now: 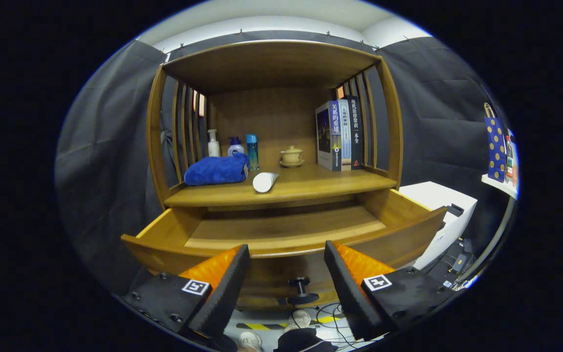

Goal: Pull open the drawer, take out the items inside it, and place them on the countertop above the cabinet.

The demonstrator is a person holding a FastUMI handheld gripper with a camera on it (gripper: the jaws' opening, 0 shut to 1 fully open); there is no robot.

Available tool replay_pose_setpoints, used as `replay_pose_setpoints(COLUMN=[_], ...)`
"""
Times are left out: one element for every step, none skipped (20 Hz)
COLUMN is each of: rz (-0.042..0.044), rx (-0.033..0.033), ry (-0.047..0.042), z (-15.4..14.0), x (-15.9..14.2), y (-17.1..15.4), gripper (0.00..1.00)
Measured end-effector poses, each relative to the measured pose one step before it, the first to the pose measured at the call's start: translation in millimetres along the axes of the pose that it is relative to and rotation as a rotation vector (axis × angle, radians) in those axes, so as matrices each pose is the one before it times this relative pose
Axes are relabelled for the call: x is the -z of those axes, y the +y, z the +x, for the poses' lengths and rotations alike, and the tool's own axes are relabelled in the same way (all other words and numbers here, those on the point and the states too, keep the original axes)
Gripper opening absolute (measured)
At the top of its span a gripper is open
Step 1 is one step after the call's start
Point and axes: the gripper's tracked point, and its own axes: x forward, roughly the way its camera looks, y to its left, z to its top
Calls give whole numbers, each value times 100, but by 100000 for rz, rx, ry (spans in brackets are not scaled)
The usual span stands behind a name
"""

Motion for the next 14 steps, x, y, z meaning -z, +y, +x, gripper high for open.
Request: replay_pose_setpoints(rz=[665, 599, 541, 466, 423, 813, 984, 1049, 526, -425, -17, 592, -573, 179], rx=[-132, -154, -349, -421, -566, -589, -827, -793, -229, -130, -285, -168, 45, 188], ry=[255, 24, -196, -302, -9, 266, 555, 712, -136, -175, -575, -509, 1435, -628], z=[168, -39, 43, -2, 32, -67, 209, -27, 174, 41, 32, 338, 180, 620], x=[315, -3, 69, 1, 28, 1, 70, 18, -28, -274, -216, -318, 229, -248], y=[59, -182, 4, 124, 62, 7, -33, 79, -90, -107, 86, 147, -211, 47], gripper=[99, 99, 99, 99, 99, 99, 99, 99, 99, 99, 99, 99, 99, 99])
